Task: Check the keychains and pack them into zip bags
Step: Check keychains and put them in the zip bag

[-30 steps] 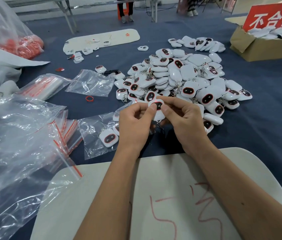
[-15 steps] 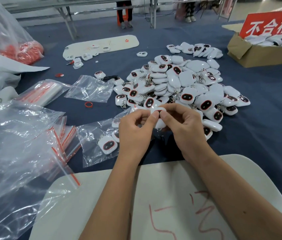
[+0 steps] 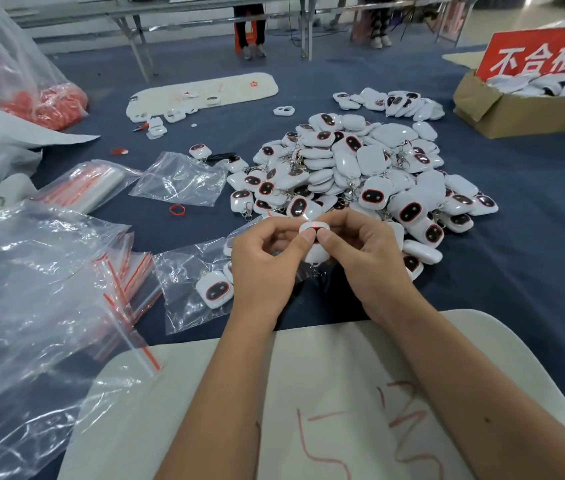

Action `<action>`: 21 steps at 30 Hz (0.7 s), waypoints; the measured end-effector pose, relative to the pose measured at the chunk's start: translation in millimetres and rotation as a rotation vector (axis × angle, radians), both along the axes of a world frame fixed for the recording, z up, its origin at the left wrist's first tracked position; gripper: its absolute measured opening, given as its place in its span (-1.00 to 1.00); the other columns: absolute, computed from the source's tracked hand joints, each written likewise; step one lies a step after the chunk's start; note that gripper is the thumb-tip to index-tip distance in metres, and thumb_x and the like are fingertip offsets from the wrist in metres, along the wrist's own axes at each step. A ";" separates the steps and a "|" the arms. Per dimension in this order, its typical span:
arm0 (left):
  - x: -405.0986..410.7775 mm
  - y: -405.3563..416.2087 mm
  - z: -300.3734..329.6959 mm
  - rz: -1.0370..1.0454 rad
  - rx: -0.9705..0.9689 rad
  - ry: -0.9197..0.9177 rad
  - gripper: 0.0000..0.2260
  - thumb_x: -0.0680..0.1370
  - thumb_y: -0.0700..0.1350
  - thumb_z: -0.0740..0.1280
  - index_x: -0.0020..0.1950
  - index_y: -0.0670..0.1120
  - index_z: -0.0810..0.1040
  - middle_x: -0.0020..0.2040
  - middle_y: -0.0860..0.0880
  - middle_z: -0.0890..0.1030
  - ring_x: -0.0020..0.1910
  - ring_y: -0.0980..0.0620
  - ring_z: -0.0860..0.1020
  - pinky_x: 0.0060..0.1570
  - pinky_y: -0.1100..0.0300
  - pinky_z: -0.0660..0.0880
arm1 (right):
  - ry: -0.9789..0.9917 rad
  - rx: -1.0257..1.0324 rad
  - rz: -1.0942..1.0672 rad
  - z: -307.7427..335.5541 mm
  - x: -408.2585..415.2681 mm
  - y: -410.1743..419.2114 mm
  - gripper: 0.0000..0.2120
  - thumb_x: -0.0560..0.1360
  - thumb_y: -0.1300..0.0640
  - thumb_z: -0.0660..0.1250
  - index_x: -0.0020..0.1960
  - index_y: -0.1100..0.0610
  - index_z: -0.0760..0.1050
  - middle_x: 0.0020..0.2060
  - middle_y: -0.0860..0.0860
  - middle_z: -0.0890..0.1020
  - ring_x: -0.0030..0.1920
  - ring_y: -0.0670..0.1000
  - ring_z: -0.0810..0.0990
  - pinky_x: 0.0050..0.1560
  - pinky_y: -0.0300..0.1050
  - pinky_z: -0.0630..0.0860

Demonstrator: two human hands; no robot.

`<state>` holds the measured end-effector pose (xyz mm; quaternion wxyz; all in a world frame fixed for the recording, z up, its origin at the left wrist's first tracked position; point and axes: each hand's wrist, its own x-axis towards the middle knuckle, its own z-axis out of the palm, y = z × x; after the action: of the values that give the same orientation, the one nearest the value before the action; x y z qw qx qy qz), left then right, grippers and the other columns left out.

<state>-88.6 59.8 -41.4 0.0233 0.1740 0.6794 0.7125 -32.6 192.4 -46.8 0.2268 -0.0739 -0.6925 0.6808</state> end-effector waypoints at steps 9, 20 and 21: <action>0.8 1.2 0.3 0.032 -0.020 0.008 -0.88 0.49 -0.07 0.50 -0.03 -0.08 0.72 -0.14 -0.09 0.72 -0.17 -0.01 0.63 -0.02 -0.09 0.63 | -0.003 -0.012 0.056 2.4 -0.1 2.6 -0.88 0.64 0.29 0.36 0.11 0.16 0.65 -0.07 0.15 0.73 -0.12 -0.06 0.67 -0.11 -0.21 0.60; 3.9 8.0 1.9 0.230 -0.031 0.068 -0.94 0.57 -0.06 0.39 -0.10 0.01 0.62 -0.21 0.03 0.66 -0.18 -0.06 0.63 -0.11 0.06 0.59 | -0.009 0.037 -0.026 -1.5 -1.5 -0.2 -0.77 0.59 0.34 0.42 0.07 0.03 0.63 -0.13 -0.06 0.75 -0.13 -0.13 0.70 -0.09 -0.27 0.58; 2.8 7.2 0.7 0.283 -0.052 0.075 -0.94 0.58 -0.09 0.39 -0.10 0.01 0.60 -0.22 0.04 0.65 -0.19 0.00 0.62 -0.11 0.11 0.56 | -0.005 0.022 -0.046 -1.6 -2.3 -0.2 -0.76 0.59 0.33 0.41 0.08 0.00 0.63 -0.12 -0.11 0.75 -0.12 -0.16 0.70 -0.08 -0.29 0.58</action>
<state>-85.8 67.0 -40.7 -0.0984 0.1021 0.7157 0.6838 -35.0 192.2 -48.4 0.2418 -0.0891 -0.6986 0.6675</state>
